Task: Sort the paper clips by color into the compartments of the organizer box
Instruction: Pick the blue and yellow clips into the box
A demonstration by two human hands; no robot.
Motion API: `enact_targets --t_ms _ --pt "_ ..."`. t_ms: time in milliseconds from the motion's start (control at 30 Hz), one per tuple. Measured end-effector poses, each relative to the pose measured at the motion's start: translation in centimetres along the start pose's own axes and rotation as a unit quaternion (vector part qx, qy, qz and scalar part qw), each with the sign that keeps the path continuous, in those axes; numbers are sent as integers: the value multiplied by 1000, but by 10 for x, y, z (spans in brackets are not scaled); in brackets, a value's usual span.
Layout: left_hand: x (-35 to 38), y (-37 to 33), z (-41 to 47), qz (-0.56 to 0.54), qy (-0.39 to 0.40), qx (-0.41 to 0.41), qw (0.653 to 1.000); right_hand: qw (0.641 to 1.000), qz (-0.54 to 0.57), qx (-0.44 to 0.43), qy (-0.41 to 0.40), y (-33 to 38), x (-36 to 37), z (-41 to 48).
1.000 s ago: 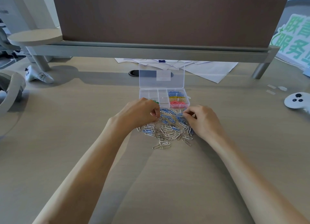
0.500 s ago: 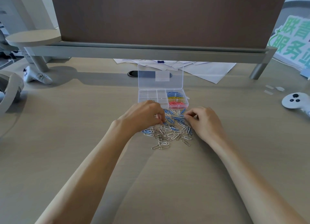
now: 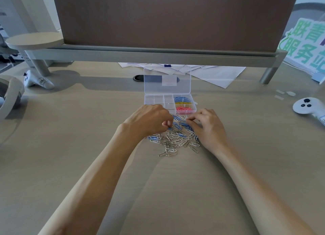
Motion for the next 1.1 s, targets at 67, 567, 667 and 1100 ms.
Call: enact_targets --t_ms 67,567,667,1100 --pt "0 1 0 6 5 -3 1000 999 -29 -11 16 1 2 2" --pt "1 -6 0 65 10 8 998 987 -106 -26 119 12 2 16" --pt "0 -1 1 41 24 -8 999 994 -39 0 100 8 -1 15" --pt "-2 2 4 36 31 -18 999 988 49 83 121 -11 -19 8"
Point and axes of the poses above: each hand's wrist, its own z-axis towards the middle knuckle, its own x-axis out of the palm, y = z × x, the point moved 4 cm from there along z, towards the middle knuckle
